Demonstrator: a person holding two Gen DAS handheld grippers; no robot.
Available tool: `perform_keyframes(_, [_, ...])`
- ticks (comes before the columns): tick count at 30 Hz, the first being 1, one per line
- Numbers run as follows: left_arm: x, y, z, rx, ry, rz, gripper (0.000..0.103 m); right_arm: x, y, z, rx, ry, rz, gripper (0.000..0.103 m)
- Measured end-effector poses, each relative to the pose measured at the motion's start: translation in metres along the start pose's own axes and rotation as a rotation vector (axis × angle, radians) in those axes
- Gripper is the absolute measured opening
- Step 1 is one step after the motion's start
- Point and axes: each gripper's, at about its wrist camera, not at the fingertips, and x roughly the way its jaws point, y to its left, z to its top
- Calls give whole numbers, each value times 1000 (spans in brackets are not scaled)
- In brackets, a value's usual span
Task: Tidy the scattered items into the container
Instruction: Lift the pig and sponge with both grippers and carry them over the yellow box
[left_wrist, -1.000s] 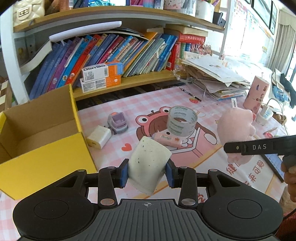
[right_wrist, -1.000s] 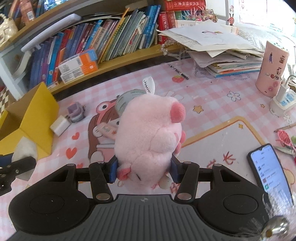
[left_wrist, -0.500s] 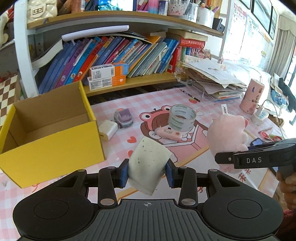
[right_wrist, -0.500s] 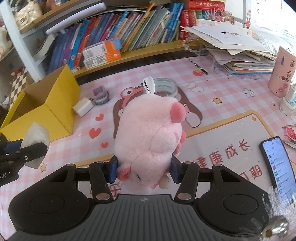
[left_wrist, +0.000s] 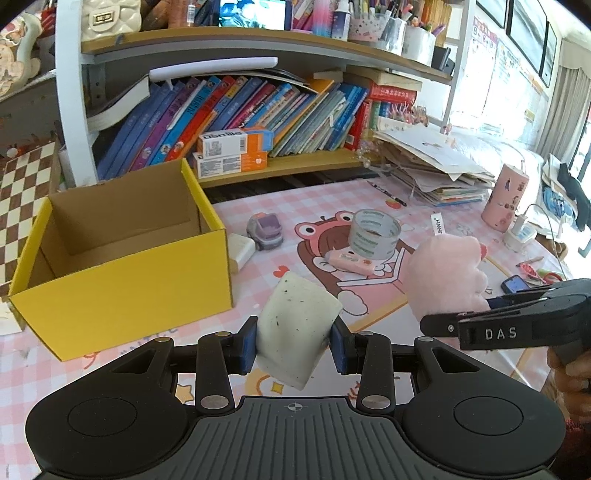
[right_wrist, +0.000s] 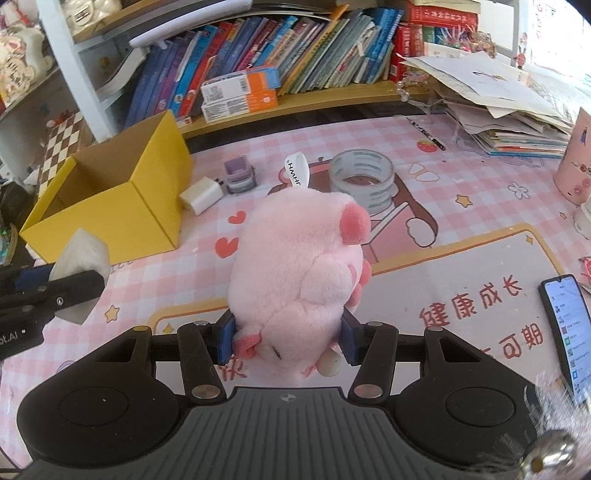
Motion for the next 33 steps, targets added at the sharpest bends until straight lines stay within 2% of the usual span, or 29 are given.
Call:
perform_keyframes(10, [-6, 19, -3, -11, -9, -3, 37, 6, 25, 1, -42, 15, 20, 51])
perform_keyframes(20, [-20, 52, -12, -87, -29, 42, 37, 19, 67, 4, -149, 43, 61, 51])
perform_keyframes(33, [-42, 87, -7, -146, -93, 90, 37, 25, 102, 17, -232, 21, 85, 51])
